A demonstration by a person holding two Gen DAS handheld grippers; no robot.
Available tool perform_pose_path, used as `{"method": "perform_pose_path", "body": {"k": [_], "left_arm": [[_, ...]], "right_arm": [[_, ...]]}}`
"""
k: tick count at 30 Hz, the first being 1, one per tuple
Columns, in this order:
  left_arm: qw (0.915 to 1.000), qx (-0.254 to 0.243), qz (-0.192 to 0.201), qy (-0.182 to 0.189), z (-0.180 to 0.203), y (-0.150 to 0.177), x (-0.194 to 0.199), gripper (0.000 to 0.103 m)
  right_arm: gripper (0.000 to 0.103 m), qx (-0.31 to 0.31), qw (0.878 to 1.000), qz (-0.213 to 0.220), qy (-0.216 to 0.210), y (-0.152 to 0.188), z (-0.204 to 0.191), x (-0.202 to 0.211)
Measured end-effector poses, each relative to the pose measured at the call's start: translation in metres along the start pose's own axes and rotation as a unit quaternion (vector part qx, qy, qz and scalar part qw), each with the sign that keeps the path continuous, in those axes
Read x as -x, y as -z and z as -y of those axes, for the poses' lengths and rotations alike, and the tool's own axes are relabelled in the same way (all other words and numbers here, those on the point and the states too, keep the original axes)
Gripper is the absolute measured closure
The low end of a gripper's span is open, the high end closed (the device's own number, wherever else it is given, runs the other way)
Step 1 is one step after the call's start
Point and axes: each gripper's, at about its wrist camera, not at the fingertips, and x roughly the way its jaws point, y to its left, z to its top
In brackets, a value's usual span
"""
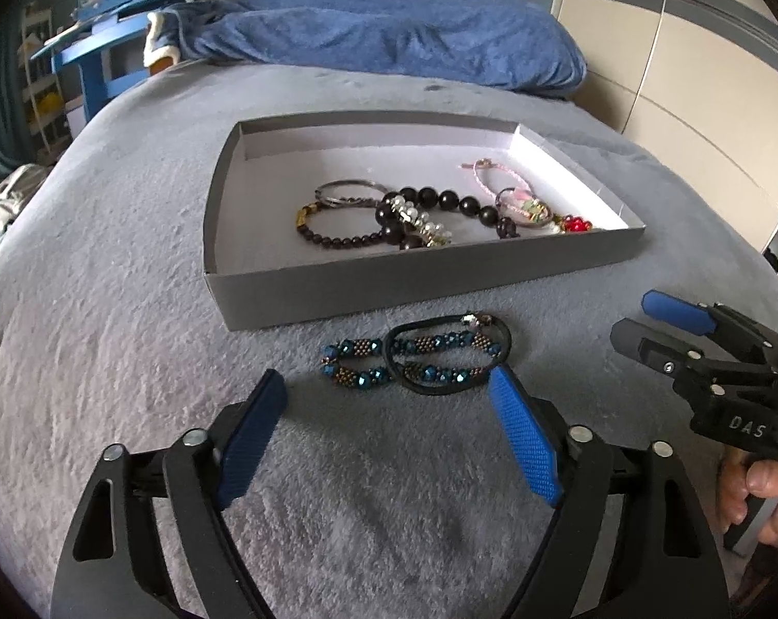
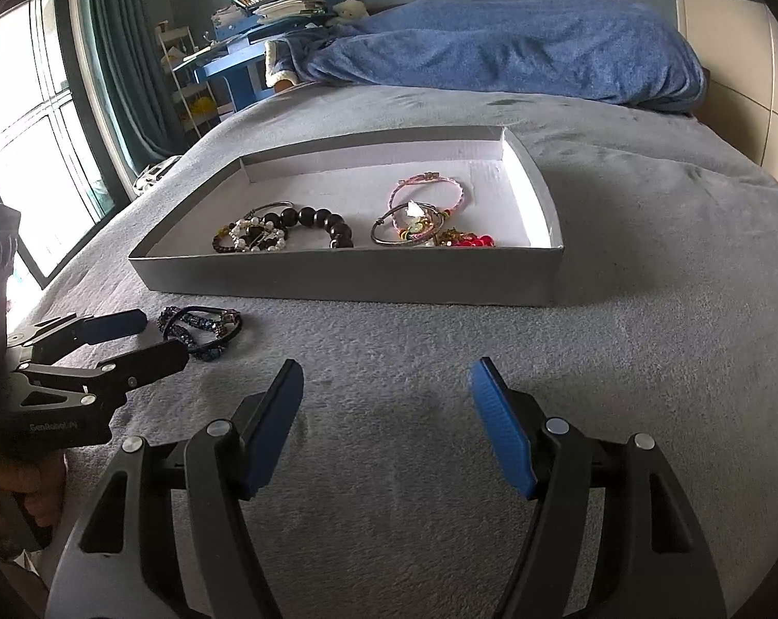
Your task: Organize jewelry
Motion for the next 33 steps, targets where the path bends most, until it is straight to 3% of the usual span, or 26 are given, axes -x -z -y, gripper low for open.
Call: {"method": "perform_pose_path", "body": {"k": [6, 8, 9, 11, 19, 26, 33], "left_arm": [[0.9997, 0.005, 0.006, 0.022, -0.002, -0.005, -0.001, 0.055], [0.9996, 0.010, 0.000, 0.025, -0.003, -0.008, -0.006, 0.074], [0.9996, 0.010, -0.003, 0.025, -0.003, -0.009, -0.008, 0.078], [0.9998, 0.006, -0.006, 0.020, -0.001, -0.009, -0.011, 0.095], [0.9983, -0.020, 0.027, 0.049, 0.008, 0.000, 0.014, 0.097], [0.9973, -0.004, 0.041, 0.061, -0.005, 0.017, 0.043, 0.099], [0.9980, 0.020, 0.033, 0.050, -0.035, 0.033, 0.054, 0.099]], "right_arm": [[0.035, 0.001, 1.000, 0.000, 0.001, 0.000, 0.000, -0.001], [0.035, 0.001, 1.000, -0.001, 0.001, 0.000, -0.001, 0.000], [0.035, 0.001, 1.000, -0.001, 0.001, 0.000, -0.001, 0.000], [0.035, 0.001, 1.000, -0.001, 0.001, 0.000, 0.000, 0.000], [0.035, 0.001, 1.000, 0.001, 0.000, 0.001, -0.001, 0.000], [0.035, 0.007, 1.000, -0.001, -0.005, 0.000, -0.002, 0.000], [0.035, 0.076, 0.997, -0.014, -0.020, -0.001, -0.031, -0.004]]}}
